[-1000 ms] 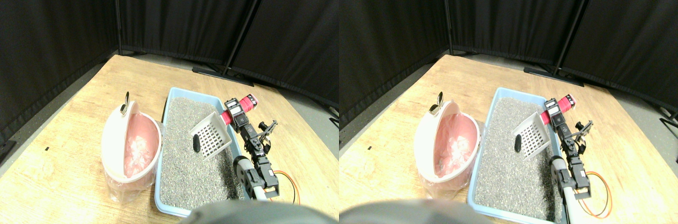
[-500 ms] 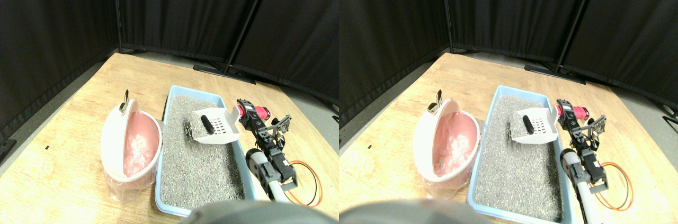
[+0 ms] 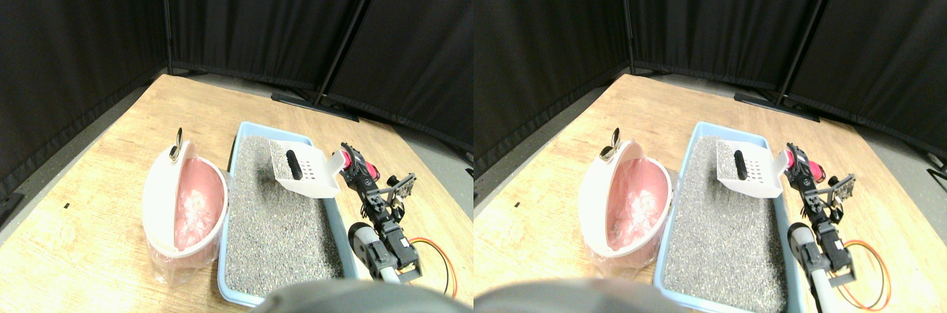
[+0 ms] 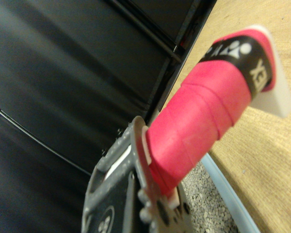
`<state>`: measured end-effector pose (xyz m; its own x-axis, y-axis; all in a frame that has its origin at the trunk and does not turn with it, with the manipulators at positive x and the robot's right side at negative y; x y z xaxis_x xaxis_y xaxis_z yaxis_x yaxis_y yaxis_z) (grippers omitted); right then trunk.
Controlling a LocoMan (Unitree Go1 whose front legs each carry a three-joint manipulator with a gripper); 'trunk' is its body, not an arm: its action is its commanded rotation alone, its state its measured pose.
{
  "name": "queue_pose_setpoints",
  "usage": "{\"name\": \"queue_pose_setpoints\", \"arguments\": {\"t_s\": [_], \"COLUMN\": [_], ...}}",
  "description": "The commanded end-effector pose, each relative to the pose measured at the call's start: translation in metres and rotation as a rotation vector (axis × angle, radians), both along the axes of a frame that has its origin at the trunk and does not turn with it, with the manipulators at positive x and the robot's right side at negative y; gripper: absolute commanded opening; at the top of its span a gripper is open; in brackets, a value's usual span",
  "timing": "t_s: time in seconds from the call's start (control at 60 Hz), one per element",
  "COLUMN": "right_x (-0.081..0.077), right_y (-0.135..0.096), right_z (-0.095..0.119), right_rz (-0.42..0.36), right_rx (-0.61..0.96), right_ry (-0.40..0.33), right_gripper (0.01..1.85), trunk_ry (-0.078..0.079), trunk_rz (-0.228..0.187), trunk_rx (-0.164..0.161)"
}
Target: Scoop (unimanual)
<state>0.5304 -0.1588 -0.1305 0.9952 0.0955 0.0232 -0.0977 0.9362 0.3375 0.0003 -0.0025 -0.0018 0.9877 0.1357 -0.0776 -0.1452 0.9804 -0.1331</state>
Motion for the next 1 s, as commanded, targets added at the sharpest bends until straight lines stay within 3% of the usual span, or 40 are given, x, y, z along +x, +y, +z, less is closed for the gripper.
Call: {"name": "queue_pose_setpoints", "arguments": {"t_s": [0.017, 0.467, 0.75, 1.0], "right_x": [0.0, -0.003, -0.001, 0.001], "right_y": [0.007, 0.031, 0.043, 0.05], "right_z": [0.015, 0.026, 0.028, 0.032], "right_rz": [0.042, 0.085, 0.126, 0.08], "right_rx": [0.099, 0.243, 0.309, 0.538], "right_ry": [-0.091, -0.007, 0.022, 0.111], "right_gripper": [0.05, 0.05, 0.05, 0.05], "trunk_ry": [-0.007, -0.028, -0.032, -0.03], "trunk_rz": [0.017, 0.054, 0.069, 0.078], "trunk_rx": [-0.016, -0.036, -0.043, -0.043]}}
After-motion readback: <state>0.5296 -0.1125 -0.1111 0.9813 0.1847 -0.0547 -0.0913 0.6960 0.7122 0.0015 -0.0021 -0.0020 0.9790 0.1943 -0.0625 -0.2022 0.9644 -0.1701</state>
